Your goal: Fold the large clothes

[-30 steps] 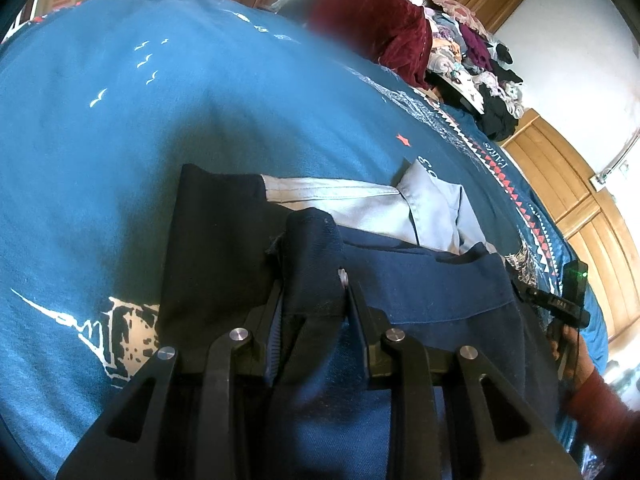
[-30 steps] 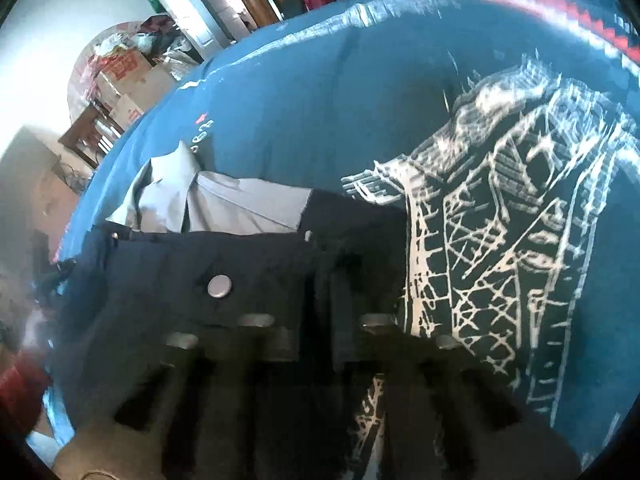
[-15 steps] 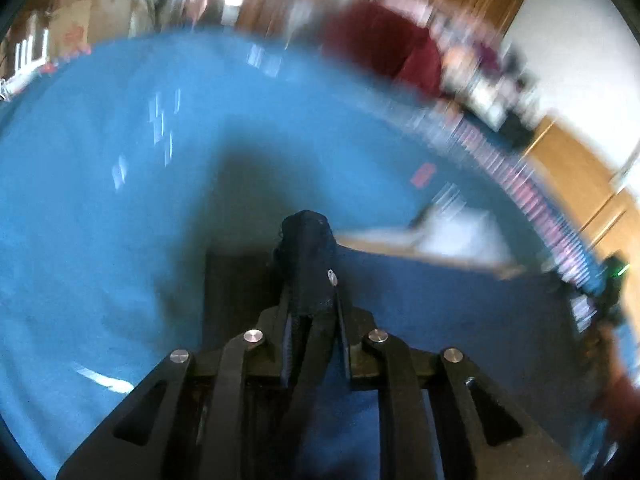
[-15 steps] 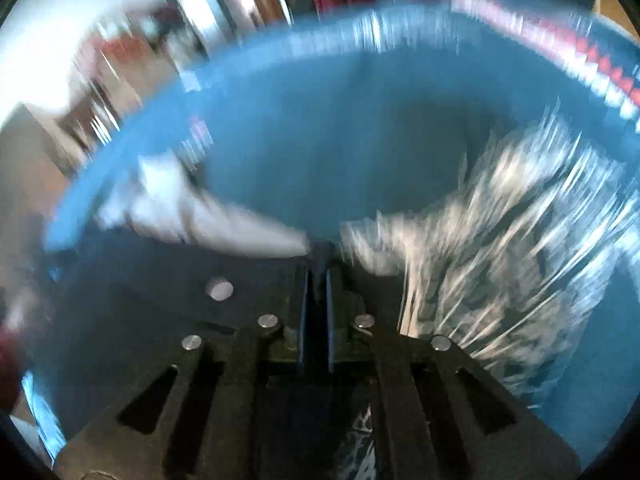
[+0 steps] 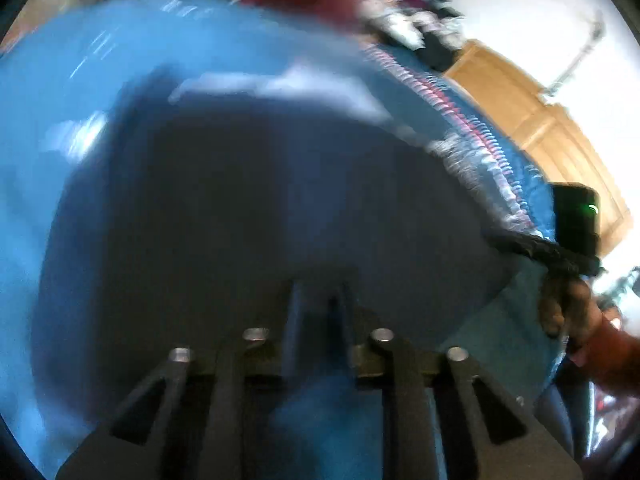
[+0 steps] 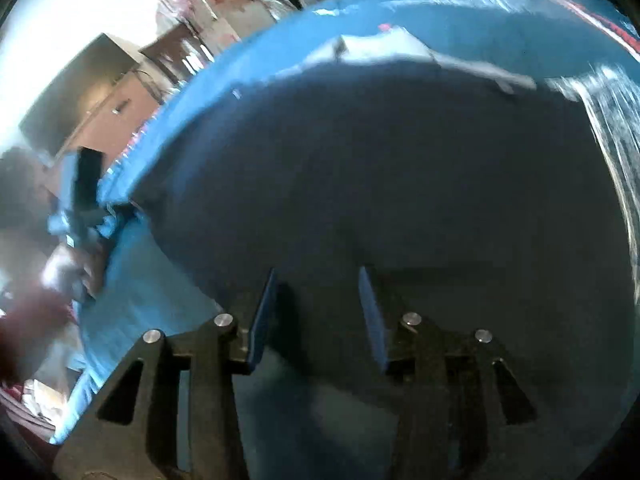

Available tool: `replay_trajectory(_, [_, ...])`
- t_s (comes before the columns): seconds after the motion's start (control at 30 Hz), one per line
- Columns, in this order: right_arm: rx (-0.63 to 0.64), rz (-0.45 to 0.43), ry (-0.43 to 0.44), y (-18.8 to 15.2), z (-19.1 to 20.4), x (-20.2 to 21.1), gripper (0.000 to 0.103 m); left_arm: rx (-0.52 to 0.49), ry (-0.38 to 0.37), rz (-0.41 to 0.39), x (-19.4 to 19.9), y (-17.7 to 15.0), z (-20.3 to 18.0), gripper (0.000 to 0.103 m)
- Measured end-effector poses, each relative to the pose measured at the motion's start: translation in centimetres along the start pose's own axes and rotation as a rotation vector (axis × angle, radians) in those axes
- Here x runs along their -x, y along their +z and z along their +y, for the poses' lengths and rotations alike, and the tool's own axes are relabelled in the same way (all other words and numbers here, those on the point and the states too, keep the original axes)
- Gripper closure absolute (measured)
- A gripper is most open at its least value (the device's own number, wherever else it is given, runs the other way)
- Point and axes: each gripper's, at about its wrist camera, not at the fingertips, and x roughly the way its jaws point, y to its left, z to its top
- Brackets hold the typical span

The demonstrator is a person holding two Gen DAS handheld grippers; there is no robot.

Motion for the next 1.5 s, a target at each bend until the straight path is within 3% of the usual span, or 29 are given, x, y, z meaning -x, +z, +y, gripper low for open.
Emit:
replay_trajectory(0.03, [-0.004,-0.016,-0.032,-0.6,-1.0,0.8,0.063,0.049,0.051,-0.036,1.6,-0.5,1.5,0.096])
replay_trajectory(0.07, [-0.019,-0.023,-0.063,-0.7,-1.8,1.4,0.064,0.114,0.155,-0.091,4.2,-1.0,3.8,0.097])
replay_trajectory(0.13, [-0.080,-0.038,-0.109,-1.0,-3.8,3.3,0.063,0.270,0.230,-0.186,8.4,-2.1,7.7,0.099])
replay_trajectory(0.2, [-0.116,-0.049,-0.203,-1.7,-4.3,5.2,0.054,0.387,0.275,-0.253,11.8,-3.3,10.2,0.101])
replay_trajectory(0.27, [-0.154,-0.065,-0.200,-2.6,-4.4,6.5,0.045,0.423,0.231,-0.279,13.4,-4.0,9.3,0.099])
replay_trajectory(0.3, [-0.168,-0.071,-0.199,-3.2,-4.0,6.9,0.043,0.402,0.161,-0.287,13.5,-4.3,7.6,0.099])
replay_trajectory(0.33, [-0.175,-0.072,-0.196,-3.8,-3.2,6.8,0.041,0.380,0.088,-0.281,13.1,-4.5,5.8,0.092])
replay_trajectory(0.37, [-0.185,-0.068,-0.191,-4.5,-2.9,6.8,0.040,0.369,0.041,-0.274,12.5,-4.5,4.7,0.078])
replay_trajectory(0.43, [-0.222,-0.051,-0.161,-5.9,-1.8,6.1,0.036,0.371,-0.058,-0.256,10.5,-4.8,2.1,0.058])
replay_trajectory(0.47, [-0.234,-0.037,-0.148,-6.4,-1.7,5.8,0.036,0.387,-0.100,-0.237,9.1,-4.6,1.9,0.056])
replay_trajectory(0.5, [-0.243,-0.026,-0.146,-6.8,-1.1,5.6,0.036,0.400,-0.091,-0.215,7.8,-4.5,1.8,0.056])
replay_trajectory(0.57, [-0.241,-0.037,-0.144,-7.4,-0.8,6.1,0.036,0.443,0.004,-0.175,5.2,-4.5,2.1,0.061])
replay_trajectory(0.7, [-0.237,-0.047,-0.132,-6.9,0.3,6.4,0.036,0.498,0.020,-0.244,4.4,-4.0,2.8,0.063])
replay_trajectory(0.9, [-0.124,-0.065,-0.090,-3.7,4.4,6.0,0.036,0.485,0.100,-0.293,2.7,-2.2,2.6,0.062])
replay_trajectory(1.07, [-0.050,-0.067,-0.071,-2.3,6.5,4.5,0.034,0.518,0.038,-0.293,5.7,-5.1,4.4,0.061])
replay_trajectory(1.17, [-0.070,-0.044,-0.063,-2.5,6.4,3.2,0.033,0.563,-0.014,-0.285,5.8,-5.5,6.2,0.072])
replay_trajectory(1.23, [-0.107,-0.042,-0.045,-2.7,6.4,2.9,0.033,0.590,-0.031,-0.264,5.7,-5.6,6.6,0.074])
replay_trajectory(1.4, [-0.089,-0.031,-0.057,-3.4,7.3,2.5,0.033,0.597,0.014,-0.197,4.7,-4.6,6.1,0.070])
replay_trajectory(1.5, [-0.095,-0.019,-0.056,-3.8,7.4,2.0,0.033,0.546,0.040,-0.252,3.9,-3.5,6.1,0.070])
